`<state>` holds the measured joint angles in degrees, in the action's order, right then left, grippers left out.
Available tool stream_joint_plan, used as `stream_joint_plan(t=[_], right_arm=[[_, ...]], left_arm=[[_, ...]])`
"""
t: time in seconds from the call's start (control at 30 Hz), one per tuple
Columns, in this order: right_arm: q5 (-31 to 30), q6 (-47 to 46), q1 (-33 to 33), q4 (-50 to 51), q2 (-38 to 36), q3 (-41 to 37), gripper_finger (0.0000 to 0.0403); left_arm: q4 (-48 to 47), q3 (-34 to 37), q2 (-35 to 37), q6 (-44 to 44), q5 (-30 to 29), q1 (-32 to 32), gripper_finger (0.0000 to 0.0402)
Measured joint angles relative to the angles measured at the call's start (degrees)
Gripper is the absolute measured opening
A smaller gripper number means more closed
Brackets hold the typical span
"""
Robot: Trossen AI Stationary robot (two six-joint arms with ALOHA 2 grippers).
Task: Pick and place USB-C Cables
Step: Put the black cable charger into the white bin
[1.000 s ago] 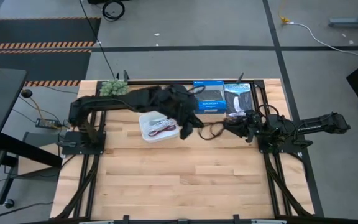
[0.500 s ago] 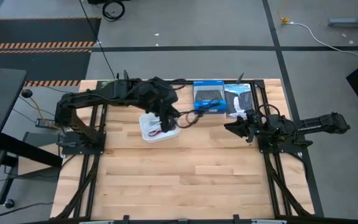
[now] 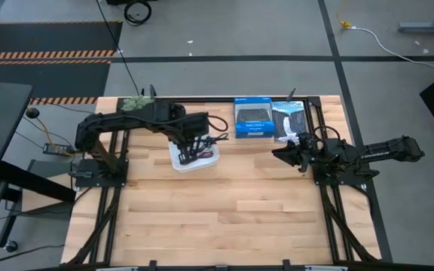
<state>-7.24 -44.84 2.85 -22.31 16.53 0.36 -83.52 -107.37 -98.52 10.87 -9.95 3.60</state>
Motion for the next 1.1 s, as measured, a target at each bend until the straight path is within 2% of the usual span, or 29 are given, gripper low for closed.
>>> stream_joint_plan(t=[0.27,0.47,0.6,0.83,1.1], right_arm=[[0.0,0.0,0.0,-0.3,0.0,0.0,0.0128],[0.0,0.0,0.0,-0.3,0.0,0.0,0.0128],[-0.1,0.0,0.0,-0.3,0.0,0.0,0.0128],[-0.2,0.0,0.0,-0.3,0.0,0.0,0.0128],[-0.2,0.0,0.0,-0.3,0.0,0.0,0.0128]], left_arm=[[-5.1,0.7,-3.1,-0.2,-0.4,0.1,0.0012],[-3.7,8.8,-3.1,0.5,1.0,0.5,0.0012],[0.7,14.5,-3.1,0.8,-0.3,0.4,0.0012],[8.8,19.9,-2.7,0.0,-2.4,0.4,0.0013],[14.1,27.5,-2.7,0.6,-2.1,0.3,0.0048]])
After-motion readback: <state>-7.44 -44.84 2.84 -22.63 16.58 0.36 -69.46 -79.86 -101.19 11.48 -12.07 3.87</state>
